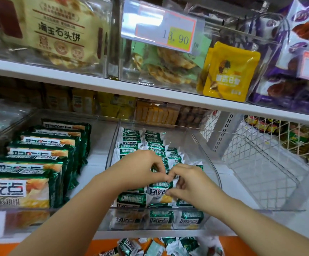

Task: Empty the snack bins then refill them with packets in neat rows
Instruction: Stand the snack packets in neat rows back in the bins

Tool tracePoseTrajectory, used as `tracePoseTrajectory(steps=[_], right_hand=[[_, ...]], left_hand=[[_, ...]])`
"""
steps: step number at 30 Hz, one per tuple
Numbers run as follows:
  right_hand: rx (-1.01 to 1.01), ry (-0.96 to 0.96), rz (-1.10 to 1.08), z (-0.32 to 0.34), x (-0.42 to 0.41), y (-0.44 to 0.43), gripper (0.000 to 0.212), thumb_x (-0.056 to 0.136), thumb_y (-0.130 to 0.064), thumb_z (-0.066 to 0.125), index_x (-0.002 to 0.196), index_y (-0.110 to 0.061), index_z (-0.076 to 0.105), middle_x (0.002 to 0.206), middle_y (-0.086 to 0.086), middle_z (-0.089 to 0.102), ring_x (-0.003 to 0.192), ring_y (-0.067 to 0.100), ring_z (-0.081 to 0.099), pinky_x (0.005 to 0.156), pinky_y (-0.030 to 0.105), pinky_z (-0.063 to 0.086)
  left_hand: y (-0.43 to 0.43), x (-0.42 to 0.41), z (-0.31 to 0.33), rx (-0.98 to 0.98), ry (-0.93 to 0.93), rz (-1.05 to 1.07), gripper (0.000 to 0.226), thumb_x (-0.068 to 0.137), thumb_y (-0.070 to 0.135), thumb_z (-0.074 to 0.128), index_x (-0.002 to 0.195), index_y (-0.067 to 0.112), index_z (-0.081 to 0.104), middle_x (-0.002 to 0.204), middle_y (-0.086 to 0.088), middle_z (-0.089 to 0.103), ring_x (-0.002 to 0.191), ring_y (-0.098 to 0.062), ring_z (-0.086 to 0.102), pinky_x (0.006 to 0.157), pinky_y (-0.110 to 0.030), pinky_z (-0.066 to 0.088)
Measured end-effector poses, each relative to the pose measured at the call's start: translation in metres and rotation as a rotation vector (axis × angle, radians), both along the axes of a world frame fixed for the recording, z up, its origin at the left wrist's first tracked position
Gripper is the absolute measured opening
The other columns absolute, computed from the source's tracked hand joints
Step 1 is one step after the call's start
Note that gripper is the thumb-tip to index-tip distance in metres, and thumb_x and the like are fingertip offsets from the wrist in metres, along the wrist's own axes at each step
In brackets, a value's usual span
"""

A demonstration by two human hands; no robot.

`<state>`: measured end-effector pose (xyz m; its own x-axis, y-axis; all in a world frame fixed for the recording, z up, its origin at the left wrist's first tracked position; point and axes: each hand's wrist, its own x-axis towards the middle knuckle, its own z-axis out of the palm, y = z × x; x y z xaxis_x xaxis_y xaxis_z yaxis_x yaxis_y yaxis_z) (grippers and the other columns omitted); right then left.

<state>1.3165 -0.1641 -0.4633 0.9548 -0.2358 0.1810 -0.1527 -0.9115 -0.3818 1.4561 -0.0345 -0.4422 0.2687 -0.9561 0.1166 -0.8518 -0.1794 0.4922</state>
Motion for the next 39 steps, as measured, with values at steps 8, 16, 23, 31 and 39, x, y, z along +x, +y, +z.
tracePoseTrajectory(steps=[8,16,23,31,39], right_hand=[[-0.465,0.189,-0.176,0.048,-0.013,-0.037,0.048,0.081,-0.060,0.059,0.122,-0.033,0.059,0.128,-0.014,0.054,0.123,0.010,0.039,0.108,0.035,0.028],[-0.536,0.400,-0.300,0.039,-0.012,-0.038,0.048,0.078,-0.055,0.065,0.116,-0.027,0.056,0.136,-0.005,0.045,0.142,0.016,0.013,0.118,0.047,-0.002],[-0.290,-0.142,-0.354,0.039,-0.035,-0.024,0.024,0.074,-0.027,0.070,0.091,-0.032,0.054,0.085,-0.018,0.055,0.096,0.009,0.051,0.102,0.036,0.036],[-0.033,0.089,0.099,0.035,-0.037,0.005,0.037,0.089,-0.021,0.063,0.123,-0.035,0.056,0.116,-0.024,0.056,0.106,-0.011,0.050,0.092,0.010,0.039],[0.027,-0.117,0.083,-0.018,-0.022,0.018,0.029,0.081,-0.026,0.074,0.109,-0.024,0.068,0.101,-0.019,0.054,0.095,-0.007,0.050,0.082,0.006,0.037]], left_hand=[[-0.001,-0.004,-0.008,0.109,-0.173,0.011,0.026,0.081,0.043,0.070,0.104,0.034,0.062,0.111,0.008,0.045,0.111,-0.015,0.044,0.095,-0.035,0.039],[-0.001,-0.005,-0.007,0.105,-0.141,0.019,0.023,0.083,0.041,0.070,0.103,0.033,0.061,0.116,0.008,0.046,0.108,-0.012,0.042,0.087,-0.029,0.032],[0.000,-0.004,-0.009,0.080,-0.132,0.009,0.024,0.084,0.040,0.069,0.104,0.031,0.062,0.113,0.008,0.045,0.095,-0.009,0.038,0.083,-0.027,0.030],[-0.001,0.001,-0.009,0.085,-0.076,0.015,0.022,0.080,0.039,0.073,0.098,0.032,0.063,0.100,0.012,0.044,0.096,-0.009,0.043,0.090,-0.033,0.043],[0.000,0.007,-0.010,0.056,-0.017,-0.032,0.018,0.084,0.034,0.071,0.099,0.025,0.071,0.091,0.021,0.045,0.086,0.000,0.045,0.089,-0.025,0.042]])
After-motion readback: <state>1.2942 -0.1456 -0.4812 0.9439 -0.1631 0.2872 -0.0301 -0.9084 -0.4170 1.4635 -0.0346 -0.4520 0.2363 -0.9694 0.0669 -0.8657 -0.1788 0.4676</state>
